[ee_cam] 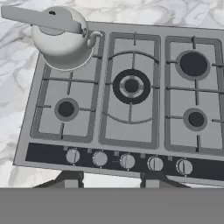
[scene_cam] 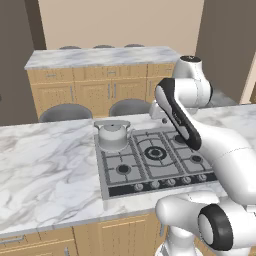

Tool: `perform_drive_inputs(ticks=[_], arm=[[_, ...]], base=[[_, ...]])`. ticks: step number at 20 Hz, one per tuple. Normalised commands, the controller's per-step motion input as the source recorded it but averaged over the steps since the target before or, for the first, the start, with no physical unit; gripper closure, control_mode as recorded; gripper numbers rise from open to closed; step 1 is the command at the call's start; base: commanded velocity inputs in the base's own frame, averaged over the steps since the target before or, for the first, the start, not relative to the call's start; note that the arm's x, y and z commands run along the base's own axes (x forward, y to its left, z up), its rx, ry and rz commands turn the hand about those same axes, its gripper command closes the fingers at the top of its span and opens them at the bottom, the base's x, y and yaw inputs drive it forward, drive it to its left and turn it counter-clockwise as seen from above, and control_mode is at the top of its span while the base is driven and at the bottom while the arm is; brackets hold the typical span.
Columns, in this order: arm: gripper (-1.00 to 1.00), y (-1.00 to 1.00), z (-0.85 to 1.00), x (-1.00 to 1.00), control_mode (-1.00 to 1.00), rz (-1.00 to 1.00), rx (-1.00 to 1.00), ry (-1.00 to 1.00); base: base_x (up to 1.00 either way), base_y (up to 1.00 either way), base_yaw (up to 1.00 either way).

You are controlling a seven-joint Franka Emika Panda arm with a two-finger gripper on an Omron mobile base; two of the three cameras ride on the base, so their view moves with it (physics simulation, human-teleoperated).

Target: Lower the heat of the kettle.

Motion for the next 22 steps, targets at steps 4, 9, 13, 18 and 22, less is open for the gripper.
perform_drive_inputs(ticks=[4, 9, 13, 18, 22], arm=[[-1.00, 0.00, -0.04, -0.11, -1.00, 0.00, 0.00, 0.00], [-1.00, 0.00, -0.31, -0.27, -1.00, 0.22, 0.00, -0.02], [-1.00, 0.00, -0.23, -0.17, -1.00, 0.27, 0.00, 0.00], [-1.00, 0.00, -0.23, -0.08, -1.00, 0.28, -0.02, 0.00], [-1.00, 0.00, -0.09, 0.00, -1.00, 0.35, -0.07, 0.00]], base=[[0.00, 0.00, 0.00], [0.00, 0.00, 0.00], [0.00, 0.00, 0.00], [0.00, 0.00, 0.00], [0.00, 0.00, 0.00]])
